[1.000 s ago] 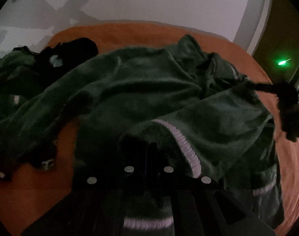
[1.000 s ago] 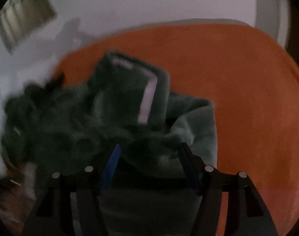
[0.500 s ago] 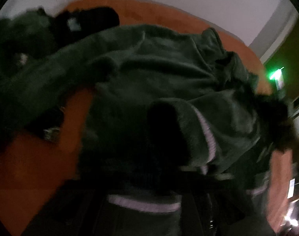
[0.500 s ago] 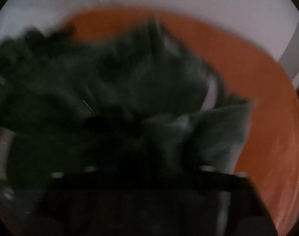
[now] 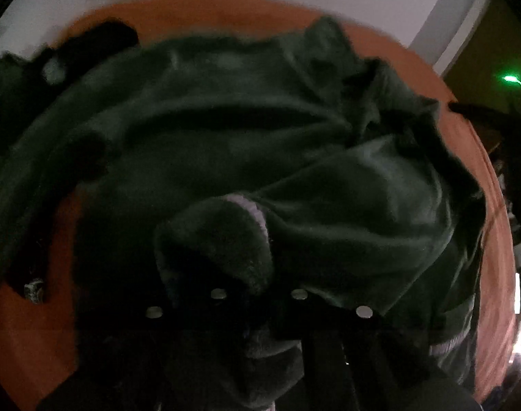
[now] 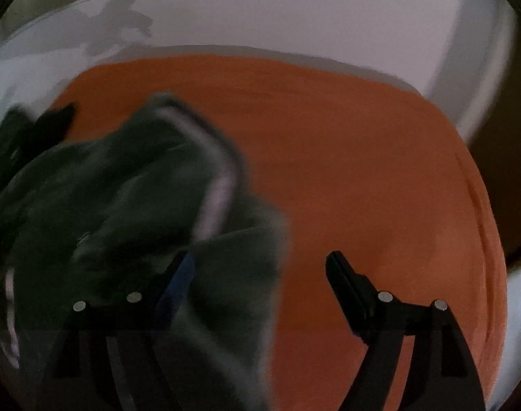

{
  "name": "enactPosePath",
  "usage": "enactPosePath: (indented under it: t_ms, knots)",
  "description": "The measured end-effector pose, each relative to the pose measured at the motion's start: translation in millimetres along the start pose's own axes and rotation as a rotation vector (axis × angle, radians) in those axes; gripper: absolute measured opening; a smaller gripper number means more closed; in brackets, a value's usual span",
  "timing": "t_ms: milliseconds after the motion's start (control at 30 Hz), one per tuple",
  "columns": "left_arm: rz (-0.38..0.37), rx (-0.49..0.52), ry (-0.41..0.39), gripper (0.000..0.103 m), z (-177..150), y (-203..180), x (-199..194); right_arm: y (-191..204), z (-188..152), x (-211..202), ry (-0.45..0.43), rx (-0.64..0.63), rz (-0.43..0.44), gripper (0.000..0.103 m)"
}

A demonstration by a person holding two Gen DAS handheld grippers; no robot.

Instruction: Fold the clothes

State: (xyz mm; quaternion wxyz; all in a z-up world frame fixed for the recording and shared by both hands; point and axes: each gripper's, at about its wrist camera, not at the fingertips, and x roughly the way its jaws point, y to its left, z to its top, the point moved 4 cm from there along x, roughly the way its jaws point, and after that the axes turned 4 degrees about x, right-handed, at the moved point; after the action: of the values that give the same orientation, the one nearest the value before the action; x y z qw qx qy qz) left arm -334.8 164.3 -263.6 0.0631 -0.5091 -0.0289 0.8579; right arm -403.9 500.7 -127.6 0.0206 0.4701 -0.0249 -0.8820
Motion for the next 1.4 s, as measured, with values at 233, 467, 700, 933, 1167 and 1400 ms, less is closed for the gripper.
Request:
enactPosePath:
  t_ms: [233, 467, 700, 933, 1167, 1400]
  knots:
    - [0.033, -0.044, -0.073, 0.007, -21, 11, -62, 3, 13, 65, 0.213, 0.109, 0.19, 0.042]
    - [-0.009, -0.045, -0.061, 0.007, -30, 8, -66, 22, 12, 82, 0.183, 0.078, 0.105, 0.01]
    - [0.009, -0.014, -0.074, 0.008, -28, 9, -54, -43, 50, 68, 0.014, 0.225, 0.018, 0.01]
    - [-0.063, -0.111, 0.008, 0.054, -39, 24, -35, -56, 19, 78, 0.145, 0.48, 0.258, 0.029]
    - [-0.047, -0.104, 0.007, 0.061, -37, 20, -30, 6, -99, -5, 0.124, 0.196, 0.185, 0.074]
    - [0.013, -0.086, 0.02, 0.006, -32, 11, -16, 8, -122, -2, 0.093, 0.248, 0.151, 0.018]
